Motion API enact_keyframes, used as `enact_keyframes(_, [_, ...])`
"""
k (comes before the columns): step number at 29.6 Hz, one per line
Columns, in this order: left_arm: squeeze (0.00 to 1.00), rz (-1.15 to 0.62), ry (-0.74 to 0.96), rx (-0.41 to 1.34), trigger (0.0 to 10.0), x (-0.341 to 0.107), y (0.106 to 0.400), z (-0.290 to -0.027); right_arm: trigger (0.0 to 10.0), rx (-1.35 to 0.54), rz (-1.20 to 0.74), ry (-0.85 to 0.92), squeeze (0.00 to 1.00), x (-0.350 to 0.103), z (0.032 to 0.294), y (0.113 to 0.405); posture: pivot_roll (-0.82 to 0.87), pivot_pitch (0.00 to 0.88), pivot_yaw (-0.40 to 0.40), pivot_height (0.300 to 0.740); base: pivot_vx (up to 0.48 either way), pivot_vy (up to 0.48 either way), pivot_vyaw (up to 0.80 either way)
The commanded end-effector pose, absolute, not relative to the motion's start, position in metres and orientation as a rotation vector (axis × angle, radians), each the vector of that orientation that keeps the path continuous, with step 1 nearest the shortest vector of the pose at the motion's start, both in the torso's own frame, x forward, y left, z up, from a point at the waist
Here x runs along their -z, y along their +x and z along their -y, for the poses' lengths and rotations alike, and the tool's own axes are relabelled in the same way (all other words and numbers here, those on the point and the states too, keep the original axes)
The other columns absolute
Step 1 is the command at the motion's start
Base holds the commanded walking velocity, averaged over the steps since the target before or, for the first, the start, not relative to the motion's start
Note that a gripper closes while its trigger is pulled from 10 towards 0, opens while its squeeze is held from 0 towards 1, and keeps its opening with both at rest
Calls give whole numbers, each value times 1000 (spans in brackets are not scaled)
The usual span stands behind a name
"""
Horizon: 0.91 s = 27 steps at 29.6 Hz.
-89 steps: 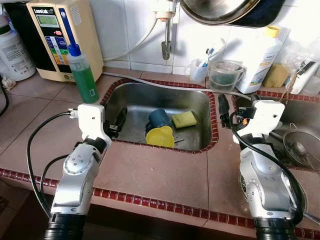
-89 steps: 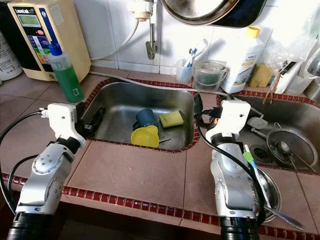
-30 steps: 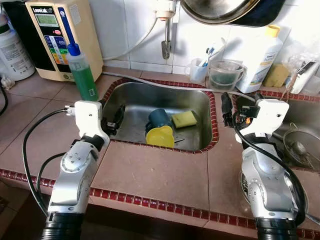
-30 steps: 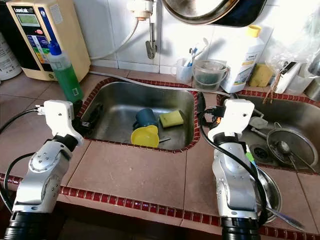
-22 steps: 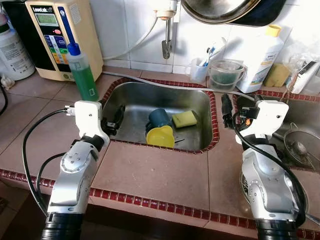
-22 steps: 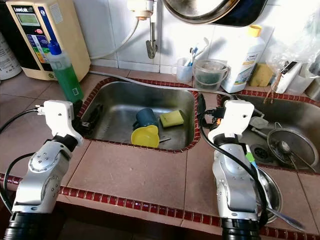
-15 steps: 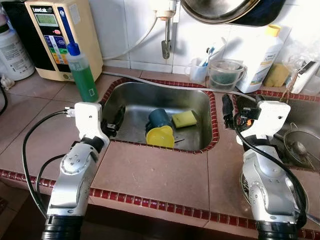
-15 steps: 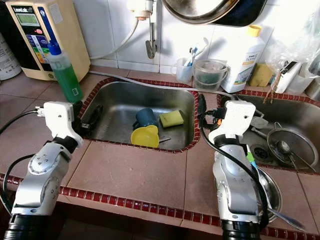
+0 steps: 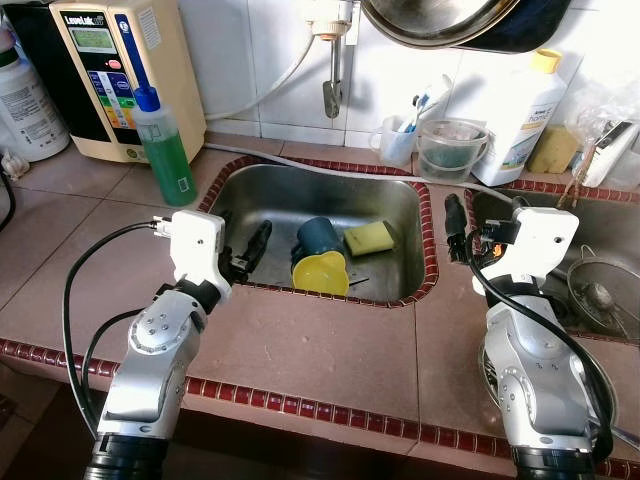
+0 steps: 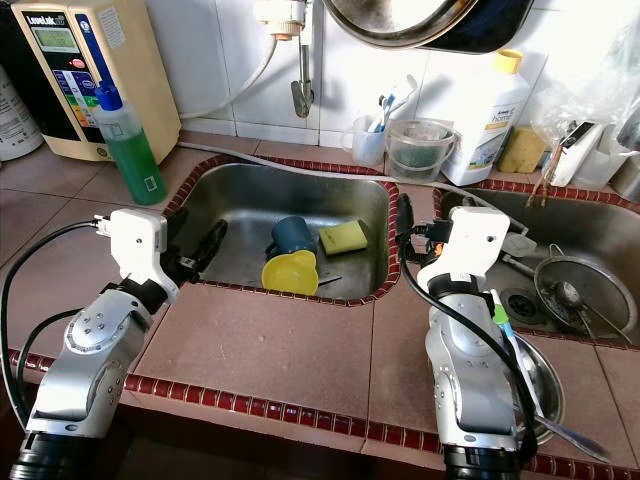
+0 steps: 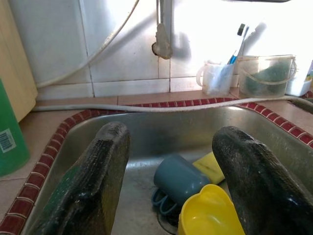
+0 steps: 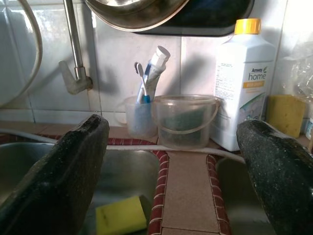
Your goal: Kitchen organization
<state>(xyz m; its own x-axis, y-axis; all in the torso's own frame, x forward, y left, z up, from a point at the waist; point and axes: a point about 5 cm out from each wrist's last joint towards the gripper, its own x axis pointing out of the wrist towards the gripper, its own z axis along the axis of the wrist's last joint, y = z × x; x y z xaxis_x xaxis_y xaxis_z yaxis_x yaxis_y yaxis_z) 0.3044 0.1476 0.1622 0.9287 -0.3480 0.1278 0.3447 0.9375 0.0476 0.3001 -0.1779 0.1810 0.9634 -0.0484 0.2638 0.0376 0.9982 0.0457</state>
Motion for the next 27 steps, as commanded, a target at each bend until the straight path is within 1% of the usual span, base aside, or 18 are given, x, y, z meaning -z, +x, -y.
enact_keyframes(1, [0,145,29,360,10000,-165,303,-148,10000,47,292,36,0,-188,178,298,-150,60,49,740,0,0,0])
enact_keyframes(12, [0,137,25,358,10000,-164,300,-151,10000,54,285,36,0,-188,179,295,-151,81,49,740,0,0,0])
enact_keyframes(27, [0,141,13,359,10000,-164,299,-151,10000,67,278,30,0,-186,182,294,-161,72,48,740,0,0,0])
